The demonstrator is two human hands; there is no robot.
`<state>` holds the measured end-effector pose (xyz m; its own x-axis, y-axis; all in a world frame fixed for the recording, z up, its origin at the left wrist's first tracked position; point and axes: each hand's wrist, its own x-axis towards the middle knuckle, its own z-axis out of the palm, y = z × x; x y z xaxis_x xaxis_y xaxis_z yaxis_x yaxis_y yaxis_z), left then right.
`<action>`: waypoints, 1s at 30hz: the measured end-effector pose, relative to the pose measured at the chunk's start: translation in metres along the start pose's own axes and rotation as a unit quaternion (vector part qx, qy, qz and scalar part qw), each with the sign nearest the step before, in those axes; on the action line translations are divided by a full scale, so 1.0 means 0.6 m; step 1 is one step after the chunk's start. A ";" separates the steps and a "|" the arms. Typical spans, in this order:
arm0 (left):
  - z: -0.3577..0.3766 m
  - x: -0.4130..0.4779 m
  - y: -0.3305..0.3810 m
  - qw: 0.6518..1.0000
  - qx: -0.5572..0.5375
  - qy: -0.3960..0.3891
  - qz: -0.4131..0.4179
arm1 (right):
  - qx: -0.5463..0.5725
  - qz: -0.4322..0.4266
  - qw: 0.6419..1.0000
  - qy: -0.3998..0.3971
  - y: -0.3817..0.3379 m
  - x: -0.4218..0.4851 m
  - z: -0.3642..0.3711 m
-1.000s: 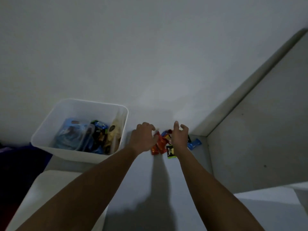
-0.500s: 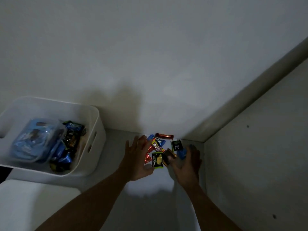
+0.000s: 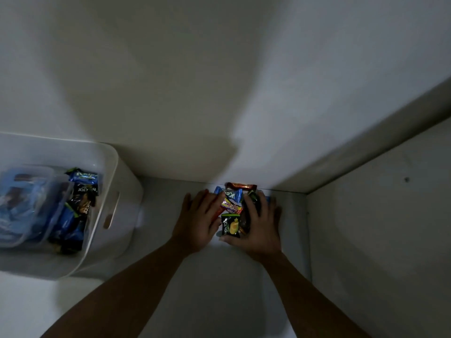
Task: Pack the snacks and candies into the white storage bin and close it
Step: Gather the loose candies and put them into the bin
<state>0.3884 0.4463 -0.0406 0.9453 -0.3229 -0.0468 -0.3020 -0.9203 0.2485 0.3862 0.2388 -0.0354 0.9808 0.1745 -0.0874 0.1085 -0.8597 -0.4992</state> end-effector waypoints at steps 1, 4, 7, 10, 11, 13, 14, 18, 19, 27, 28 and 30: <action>0.002 0.001 0.001 1.000 0.009 0.012 0.005 | -0.011 0.002 1.000 -0.005 -0.003 0.004 0.007; 0.008 0.005 -0.001 0.998 0.024 0.055 0.013 | -0.044 0.016 0.999 -0.008 -0.005 0.013 0.022; 0.014 0.006 -0.006 0.995 0.013 0.093 0.019 | -0.037 0.027 0.999 0.012 -0.004 0.015 0.027; 0.019 0.005 -0.010 0.991 -0.021 0.135 0.016 | -0.006 0.057 0.998 0.040 -0.007 0.018 0.026; 0.020 0.005 -0.012 0.989 -0.035 0.147 0.012 | -0.011 0.056 0.997 0.043 -0.010 0.020 0.025; 0.019 0.006 -0.015 0.987 -0.053 0.152 0.007 | -0.048 0.031 0.998 0.033 -0.015 0.027 0.022; 0.018 0.006 -0.016 0.987 -0.055 0.151 0.010 | -0.064 0.016 0.998 0.023 -0.016 0.031 0.021; 0.016 0.005 -0.018 0.988 -0.047 0.142 0.025 | -0.053 -0.001 0.999 0.003 -0.016 0.038 0.023; 0.015 0.005 -0.018 0.989 -0.043 0.141 0.026 | -0.049 -0.003 0.999 0.007 -0.015 0.036 0.024; 0.019 0.007 -0.022 0.992 -0.049 0.119 -0.011 | -0.086 0.008 0.995 0.046 -0.025 0.039 0.035; 0.020 0.006 -0.022 0.991 -0.056 0.122 -0.018 | -0.075 0.011 0.996 0.055 -0.026 0.038 0.037; 0.023 0.006 -0.024 0.989 -0.065 0.129 -0.024 | -0.054 0.017 0.996 0.075 -0.028 0.039 0.038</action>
<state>0.3942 0.4551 -0.0578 0.9633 -0.1961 0.1833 -0.2530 -0.8915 0.3757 0.4035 0.2680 -0.0486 0.9965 0.0779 0.0308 0.0837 -0.9116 -0.4024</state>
